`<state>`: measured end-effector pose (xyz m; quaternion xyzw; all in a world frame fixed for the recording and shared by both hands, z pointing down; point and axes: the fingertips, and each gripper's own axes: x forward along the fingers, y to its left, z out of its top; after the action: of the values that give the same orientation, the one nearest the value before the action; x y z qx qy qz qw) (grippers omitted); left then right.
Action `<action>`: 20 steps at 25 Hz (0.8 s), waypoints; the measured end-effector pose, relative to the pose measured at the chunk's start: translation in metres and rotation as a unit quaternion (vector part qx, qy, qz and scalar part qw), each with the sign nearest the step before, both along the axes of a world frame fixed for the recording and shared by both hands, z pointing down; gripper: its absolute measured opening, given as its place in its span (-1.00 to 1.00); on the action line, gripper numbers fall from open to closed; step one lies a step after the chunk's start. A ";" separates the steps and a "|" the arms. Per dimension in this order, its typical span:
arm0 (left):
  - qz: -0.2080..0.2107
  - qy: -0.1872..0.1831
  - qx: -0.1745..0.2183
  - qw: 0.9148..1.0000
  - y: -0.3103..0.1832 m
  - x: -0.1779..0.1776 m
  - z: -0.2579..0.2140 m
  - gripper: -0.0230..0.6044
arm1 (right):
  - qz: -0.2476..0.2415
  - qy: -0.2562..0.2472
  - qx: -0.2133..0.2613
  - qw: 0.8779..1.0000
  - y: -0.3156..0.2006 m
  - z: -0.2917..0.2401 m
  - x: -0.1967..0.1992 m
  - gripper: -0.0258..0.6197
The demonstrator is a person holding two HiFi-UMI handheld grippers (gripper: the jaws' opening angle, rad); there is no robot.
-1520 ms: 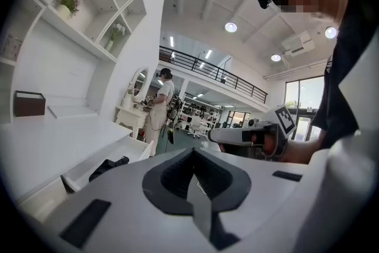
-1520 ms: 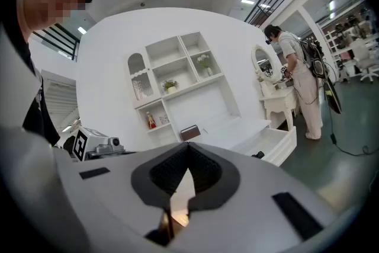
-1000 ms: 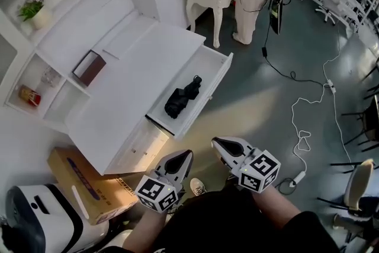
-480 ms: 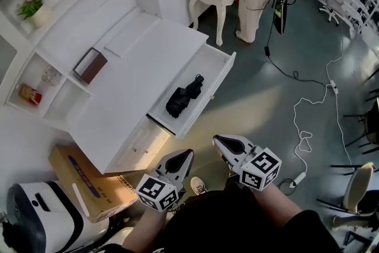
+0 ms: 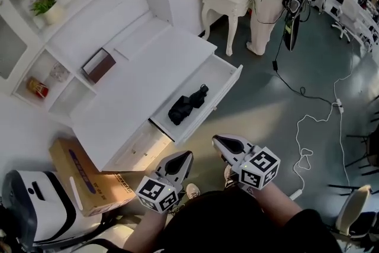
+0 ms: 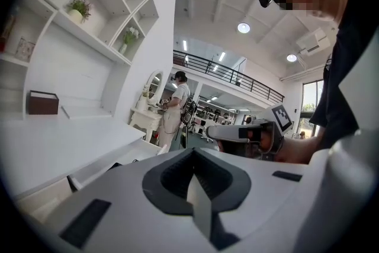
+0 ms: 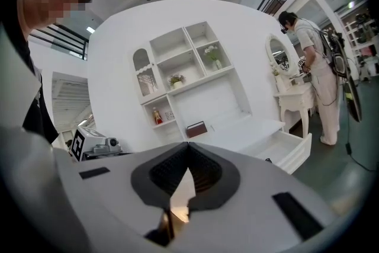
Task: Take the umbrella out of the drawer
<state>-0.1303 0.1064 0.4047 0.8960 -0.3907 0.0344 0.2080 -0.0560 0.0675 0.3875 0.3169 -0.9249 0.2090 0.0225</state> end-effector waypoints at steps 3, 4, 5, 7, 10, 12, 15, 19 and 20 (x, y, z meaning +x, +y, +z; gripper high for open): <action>-0.011 -0.001 -0.004 1.000 -0.005 0.006 0.002 -0.91 | -0.008 -0.001 -0.003 1.000 -0.009 0.003 0.007 -0.91; -0.014 -0.002 -0.006 1.000 -0.006 0.008 0.003 -0.91 | -0.009 -0.002 -0.004 1.000 -0.012 0.004 0.010 -0.91; -0.016 -0.003 -0.009 1.000 -0.007 0.010 0.005 -0.91 | -0.009 -0.004 -0.006 1.000 -0.014 0.006 0.012 -0.91; -0.022 -0.006 -0.013 1.000 -0.009 0.013 0.007 -0.91 | -0.011 -0.007 -0.008 1.000 -0.019 0.007 0.016 -0.91; -0.029 -0.009 -0.018 0.999 -0.014 0.017 0.012 -0.91 | -0.015 -0.009 -0.011 1.000 -0.026 0.011 0.022 -0.91; -0.034 -0.011 -0.021 0.999 -0.018 0.020 0.015 -0.91 | -0.019 -0.009 -0.012 1.000 -0.031 0.013 0.025 -0.91; -0.038 -0.011 -0.026 0.999 -0.025 0.026 0.019 -0.91 | -0.022 -0.011 -0.014 1.000 -0.038 0.015 0.031 -0.91; -0.044 -0.012 -0.028 0.999 -0.037 0.037 0.023 -0.91 | -0.027 -0.012 -0.017 0.999 -0.049 0.017 0.040 -0.91; -0.046 -0.012 -0.028 0.998 -0.040 0.039 0.024 -0.91 | -0.029 -0.011 -0.018 0.999 -0.052 0.018 0.043 -0.91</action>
<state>-0.0911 0.0666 0.4283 0.8703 -0.4334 0.0467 0.2293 -0.0134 0.0156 0.4052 0.2872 -0.9299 0.2284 0.0240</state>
